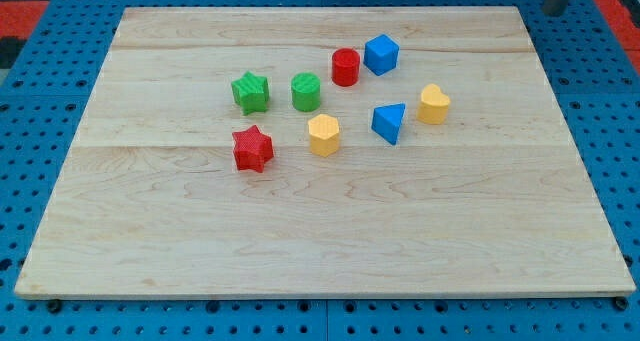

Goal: Move the blue triangle a bit down

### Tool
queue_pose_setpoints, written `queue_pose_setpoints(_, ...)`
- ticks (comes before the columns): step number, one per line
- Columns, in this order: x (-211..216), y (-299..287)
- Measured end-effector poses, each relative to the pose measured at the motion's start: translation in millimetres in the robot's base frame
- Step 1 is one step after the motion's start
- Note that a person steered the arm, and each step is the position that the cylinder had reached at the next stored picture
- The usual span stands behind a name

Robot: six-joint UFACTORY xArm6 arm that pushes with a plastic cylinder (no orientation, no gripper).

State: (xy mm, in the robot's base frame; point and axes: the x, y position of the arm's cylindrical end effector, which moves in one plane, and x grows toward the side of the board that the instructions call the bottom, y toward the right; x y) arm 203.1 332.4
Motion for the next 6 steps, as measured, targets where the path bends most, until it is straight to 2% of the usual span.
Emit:
queue_pose_setpoints(1,42.9,-37.0)
queue_pose_setpoints(2,105.6,-89.6)
queue_pose_setpoints(3,127.5,-144.5)
queue_pose_setpoints(4,127.8,-201.9)
queue_pose_setpoints(5,144.6,-242.0)
queue_pose_setpoints(6,172.9,-254.6)
